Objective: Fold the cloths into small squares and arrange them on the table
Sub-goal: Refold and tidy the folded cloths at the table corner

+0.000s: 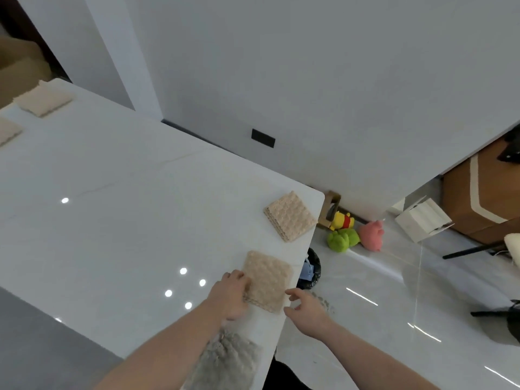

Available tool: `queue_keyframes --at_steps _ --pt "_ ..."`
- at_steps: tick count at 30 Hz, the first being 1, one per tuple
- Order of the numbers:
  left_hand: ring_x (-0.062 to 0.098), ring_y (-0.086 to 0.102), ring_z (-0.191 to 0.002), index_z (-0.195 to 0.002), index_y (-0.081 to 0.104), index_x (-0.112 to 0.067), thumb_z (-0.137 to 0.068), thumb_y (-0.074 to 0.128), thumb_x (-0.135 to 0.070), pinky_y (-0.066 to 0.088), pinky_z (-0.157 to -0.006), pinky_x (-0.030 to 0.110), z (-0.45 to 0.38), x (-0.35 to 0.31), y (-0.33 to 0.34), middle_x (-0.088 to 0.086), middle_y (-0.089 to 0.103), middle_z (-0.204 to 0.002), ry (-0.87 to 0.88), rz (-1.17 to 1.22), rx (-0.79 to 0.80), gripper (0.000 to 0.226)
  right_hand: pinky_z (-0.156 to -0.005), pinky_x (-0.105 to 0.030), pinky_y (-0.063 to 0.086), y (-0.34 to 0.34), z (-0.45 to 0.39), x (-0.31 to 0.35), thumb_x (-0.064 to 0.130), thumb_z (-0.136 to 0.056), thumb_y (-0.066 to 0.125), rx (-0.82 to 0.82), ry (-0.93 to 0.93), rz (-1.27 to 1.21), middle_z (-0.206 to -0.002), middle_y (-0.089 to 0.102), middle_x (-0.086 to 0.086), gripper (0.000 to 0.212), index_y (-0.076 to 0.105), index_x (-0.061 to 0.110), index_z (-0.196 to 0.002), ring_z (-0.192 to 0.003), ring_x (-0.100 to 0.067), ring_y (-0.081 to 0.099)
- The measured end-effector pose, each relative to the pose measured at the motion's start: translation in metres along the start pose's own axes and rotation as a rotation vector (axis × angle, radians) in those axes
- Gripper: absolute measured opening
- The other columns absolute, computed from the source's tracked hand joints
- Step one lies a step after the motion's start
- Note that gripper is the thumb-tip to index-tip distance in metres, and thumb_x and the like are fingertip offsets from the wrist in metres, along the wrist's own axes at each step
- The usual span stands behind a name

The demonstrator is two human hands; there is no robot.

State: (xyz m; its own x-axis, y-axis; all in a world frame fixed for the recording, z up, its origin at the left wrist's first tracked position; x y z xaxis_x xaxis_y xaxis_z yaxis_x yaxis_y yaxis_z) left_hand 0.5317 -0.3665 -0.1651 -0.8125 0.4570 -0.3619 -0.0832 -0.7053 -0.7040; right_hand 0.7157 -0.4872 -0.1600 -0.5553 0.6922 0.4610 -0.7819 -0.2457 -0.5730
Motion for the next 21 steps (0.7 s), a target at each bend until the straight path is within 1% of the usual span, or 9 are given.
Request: queue_keyframes --at_steps 2,3,5,7,9,13,16,18,21 --pt "0.026 0.046 -0.123 -0.135 0.053 -0.023 -0.085 0.057 -0.023 0.045 -0.098 0.036 -0.012 -0.005 -0.017 0.002 0.045 -0.140 -0.068 -0.025 -0.090 0.050 -0.066 -0.024 0.048 -0.022 -0.014 -0.003 0.026 -0.095 0.058 -0.021 0.010 -0.081 -0.100 0.064 0.008 0.032 0.062 0.026 -0.127 -0.074 -0.011 0.059" --pt "0.025 0.049 -0.119 -0.133 0.055 -0.023 -0.085 0.056 -0.024 0.045 -0.097 0.035 -0.018 -0.008 -0.028 0.002 0.047 -0.137 -0.094 -0.014 -0.157 0.047 -0.061 -0.027 0.048 -0.035 -0.023 -0.006 0.024 -0.096 0.057 -0.048 0.028 -0.138 -0.090 0.064 0.006 0.028 0.065 0.024 -0.123 -0.068 -0.013 0.057" --pt "0.022 0.050 -0.117 -0.133 0.053 -0.023 -0.086 0.056 -0.023 0.046 -0.093 0.032 -0.032 -0.017 -0.052 0.000 0.048 -0.136 -0.119 0.074 -0.266 0.047 -0.070 -0.037 0.056 -0.060 -0.042 -0.009 0.026 -0.096 0.060 -0.101 0.071 -0.262 -0.092 0.065 0.005 0.028 0.064 0.022 -0.123 -0.074 -0.016 0.064" --pt "0.019 0.049 -0.121 -0.138 0.048 -0.023 -0.088 0.058 -0.021 0.047 -0.086 0.029 -0.049 -0.027 -0.073 -0.003 0.042 -0.142 -0.116 0.184 -0.300 0.051 -0.079 -0.039 0.058 -0.083 -0.061 -0.009 0.031 -0.094 0.066 -0.128 0.106 -0.343 -0.100 0.066 0.006 0.035 0.059 0.021 -0.127 -0.085 -0.018 0.069" --pt "0.019 0.046 -0.125 -0.142 0.044 -0.022 -0.089 0.058 -0.021 0.049 -0.085 0.031 -0.068 -0.040 -0.090 -0.003 0.034 -0.149 -0.098 0.237 -0.288 0.054 -0.083 -0.040 0.056 -0.101 -0.079 -0.008 0.030 -0.093 0.067 -0.121 0.140 -0.390 -0.098 0.067 0.004 0.049 0.050 0.019 -0.138 -0.090 -0.020 0.068" --pt "0.024 0.038 -0.138 -0.144 0.042 -0.023 -0.088 0.060 -0.022 0.050 -0.098 0.039 -0.106 -0.055 -0.115 -0.001 0.016 -0.163 -0.126 0.294 -0.238 0.059 -0.096 -0.050 0.056 -0.126 -0.108 -0.003 0.022 -0.096 0.067 -0.108 0.201 -0.507 -0.099 0.061 0.009 0.068 0.031 0.013 -0.153 -0.103 -0.029 0.067" --pt "0.027 0.033 -0.145 -0.146 0.042 -0.026 -0.089 0.062 -0.025 0.044 -0.109 0.043 -0.132 -0.062 -0.127 -0.001 0.005 -0.168 -0.141 0.319 -0.186 0.061 -0.083 -0.046 0.058 -0.134 -0.122 0.003 0.019 -0.097 0.064 -0.104 0.223 -0.580 -0.099 0.060 0.008 0.074 0.022 0.012 -0.158 -0.100 -0.030 0.068" --pt "0.027 0.033 -0.145 -0.144 0.047 -0.027 -0.087 0.064 -0.024 0.042 -0.111 0.044 -0.146 -0.065 -0.132 -0.002 0.004 -0.169 -0.152 0.344 -0.164 0.060 -0.077 -0.040 0.056 -0.137 -0.128 0.010 0.018 -0.098 0.063 -0.102 0.233 -0.620 -0.104 0.060 0.001 0.075 0.019 0.011 -0.159 -0.097 -0.029 0.068" --pt "0.025 0.039 -0.141 -0.138 0.053 -0.030 -0.085 0.062 -0.021 0.043 -0.110 0.043 -0.162 -0.065 -0.132 -0.001 0.012 -0.167 -0.173 0.371 -0.131 0.054 -0.086 -0.046 0.058 -0.136 -0.139 0.016 0.015 -0.100 0.061 -0.087 0.259 -0.655 -0.102 0.062 -0.008 0.068 0.022 0.011 -0.156 -0.099 -0.034 0.068"
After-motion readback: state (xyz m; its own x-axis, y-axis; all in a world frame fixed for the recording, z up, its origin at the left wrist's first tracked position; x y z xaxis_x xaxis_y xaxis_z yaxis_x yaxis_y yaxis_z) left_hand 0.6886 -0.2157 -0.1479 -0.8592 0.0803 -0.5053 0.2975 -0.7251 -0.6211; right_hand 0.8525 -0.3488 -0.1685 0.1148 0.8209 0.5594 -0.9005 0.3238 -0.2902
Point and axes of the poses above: each hand's wrist, its own z-axis away from the middle knuckle, its own y-axis out of the palm, x = y × z, the point moved 6 cm from there along -z, towards the middle knuckle
